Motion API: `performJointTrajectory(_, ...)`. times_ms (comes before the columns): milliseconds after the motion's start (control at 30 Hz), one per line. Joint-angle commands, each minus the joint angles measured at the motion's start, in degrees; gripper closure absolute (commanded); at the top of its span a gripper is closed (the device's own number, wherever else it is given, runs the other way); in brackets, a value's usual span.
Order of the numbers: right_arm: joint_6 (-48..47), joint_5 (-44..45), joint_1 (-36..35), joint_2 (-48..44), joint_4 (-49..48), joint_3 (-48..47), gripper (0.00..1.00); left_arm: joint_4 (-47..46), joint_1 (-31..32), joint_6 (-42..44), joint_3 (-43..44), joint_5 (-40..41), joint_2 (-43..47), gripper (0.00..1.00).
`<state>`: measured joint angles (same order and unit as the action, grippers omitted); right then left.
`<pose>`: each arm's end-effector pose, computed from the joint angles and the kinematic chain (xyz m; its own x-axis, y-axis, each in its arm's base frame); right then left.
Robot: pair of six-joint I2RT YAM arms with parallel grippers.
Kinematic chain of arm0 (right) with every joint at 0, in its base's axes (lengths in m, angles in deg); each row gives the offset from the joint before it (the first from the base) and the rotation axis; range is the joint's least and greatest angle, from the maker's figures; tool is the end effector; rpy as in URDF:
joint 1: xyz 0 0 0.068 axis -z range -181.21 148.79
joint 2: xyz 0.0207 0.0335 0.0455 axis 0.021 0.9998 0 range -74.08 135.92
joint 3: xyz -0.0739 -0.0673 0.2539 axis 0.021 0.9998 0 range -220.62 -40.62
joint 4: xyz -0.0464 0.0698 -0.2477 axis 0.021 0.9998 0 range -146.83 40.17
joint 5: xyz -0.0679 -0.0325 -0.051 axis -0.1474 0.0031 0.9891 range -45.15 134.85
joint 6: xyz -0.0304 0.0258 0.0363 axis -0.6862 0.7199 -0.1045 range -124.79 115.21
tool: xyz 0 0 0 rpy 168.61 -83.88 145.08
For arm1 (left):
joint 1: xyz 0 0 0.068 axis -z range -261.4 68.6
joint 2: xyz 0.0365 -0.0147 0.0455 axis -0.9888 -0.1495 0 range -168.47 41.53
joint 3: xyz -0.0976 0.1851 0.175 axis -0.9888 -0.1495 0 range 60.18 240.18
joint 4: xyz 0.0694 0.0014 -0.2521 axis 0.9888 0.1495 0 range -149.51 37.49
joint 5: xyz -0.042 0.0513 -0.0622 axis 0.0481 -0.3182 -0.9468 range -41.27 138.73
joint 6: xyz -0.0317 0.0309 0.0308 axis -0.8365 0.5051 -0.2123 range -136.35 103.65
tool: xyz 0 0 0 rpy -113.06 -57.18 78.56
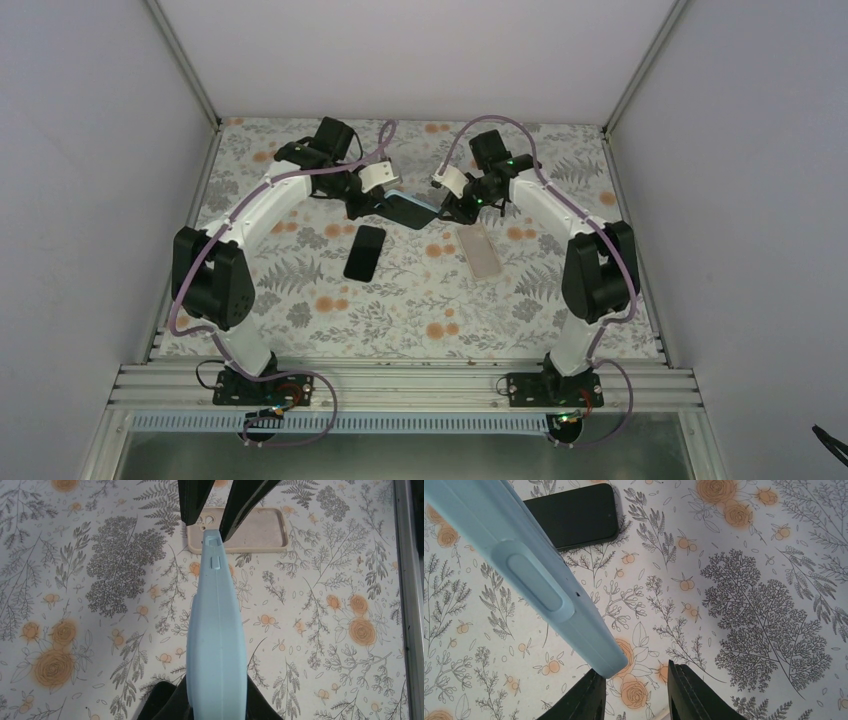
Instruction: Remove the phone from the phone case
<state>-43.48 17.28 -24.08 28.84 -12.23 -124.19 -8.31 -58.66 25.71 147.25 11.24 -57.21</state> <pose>0.3405 0.1616 0.2515 -0.3135 -0.7337 -0.6028 -0.9326 0.3574 0.0500 0.3226 -0.1586 0.2926 -0.2324 0.6738 -0.7014 0.9676 0.2331 -0.0967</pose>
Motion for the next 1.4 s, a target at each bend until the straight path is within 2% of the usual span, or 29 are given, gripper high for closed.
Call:
performJointTrajectory(0,1.1,1.2,-0.3,1.6,-2.5,-1.8,0.66,1.1,0.7,2.6,1.6,-6.0,0.8,0.98)
performJointTrajectory(433,0.6,3.5,0.9,2.7,-3.0,-3.9,0.67,5.1,1.2,5.4,1.7,-6.8,0.9,0.98)
performJointTrajectory(1367,-2.9,12.3,2.6,13.1,-0.1,-18.3,0.67,7.9,4.0,6.5,0.5,-7.5,1.7,0.98)
